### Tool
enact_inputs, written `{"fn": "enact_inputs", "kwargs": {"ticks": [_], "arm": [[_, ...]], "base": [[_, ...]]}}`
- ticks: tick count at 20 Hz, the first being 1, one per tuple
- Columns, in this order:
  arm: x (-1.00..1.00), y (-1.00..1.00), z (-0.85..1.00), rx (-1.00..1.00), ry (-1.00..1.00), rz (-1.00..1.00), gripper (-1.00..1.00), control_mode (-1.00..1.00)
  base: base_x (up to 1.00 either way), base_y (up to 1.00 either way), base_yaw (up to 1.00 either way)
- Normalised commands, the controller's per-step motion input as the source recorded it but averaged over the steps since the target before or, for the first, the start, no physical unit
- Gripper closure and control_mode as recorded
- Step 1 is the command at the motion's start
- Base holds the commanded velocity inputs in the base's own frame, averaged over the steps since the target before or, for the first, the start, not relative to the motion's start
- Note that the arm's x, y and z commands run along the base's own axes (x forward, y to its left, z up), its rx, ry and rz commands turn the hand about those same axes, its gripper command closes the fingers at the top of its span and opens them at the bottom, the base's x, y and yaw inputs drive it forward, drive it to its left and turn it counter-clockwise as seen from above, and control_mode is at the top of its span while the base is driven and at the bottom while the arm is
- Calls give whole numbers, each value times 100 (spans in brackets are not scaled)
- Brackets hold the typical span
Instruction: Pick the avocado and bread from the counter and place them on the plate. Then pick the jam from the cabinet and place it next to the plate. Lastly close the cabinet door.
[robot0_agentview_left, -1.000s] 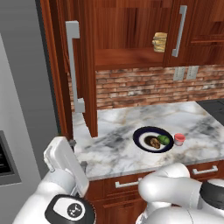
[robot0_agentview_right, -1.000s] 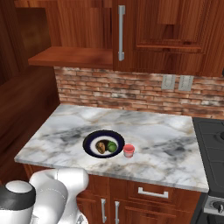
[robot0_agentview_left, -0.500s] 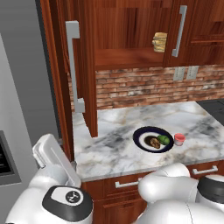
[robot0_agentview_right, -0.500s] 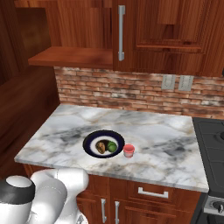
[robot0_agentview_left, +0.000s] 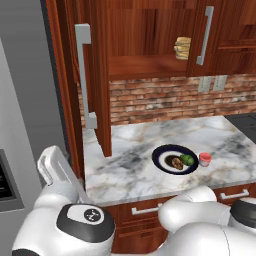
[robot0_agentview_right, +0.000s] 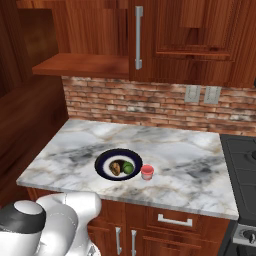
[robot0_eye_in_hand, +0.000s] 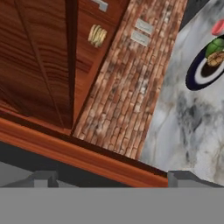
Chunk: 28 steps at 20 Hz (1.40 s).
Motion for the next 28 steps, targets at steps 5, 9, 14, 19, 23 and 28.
{"fn": "enact_inputs", "kwargs": {"ticks": [5, 9, 14, 19, 23, 28], "arm": [[18, 0, 17, -1, 4, 7, -100, -100], [32, 0, 11, -1, 9, 2, -100, -100], [30, 0, 12, -1, 8, 0, -100, -100], [8, -1, 23, 0, 3, 0, -100, -100], [0, -13, 32, 0, 0, 0, -100, -100], [-7, -44, 26, 0, 0, 0, -100, -100]], "base": [[0, 0, 0], [0, 0, 0], [0, 0, 0], [0, 0, 0], [0, 0, 0], [0, 0, 0]]}}
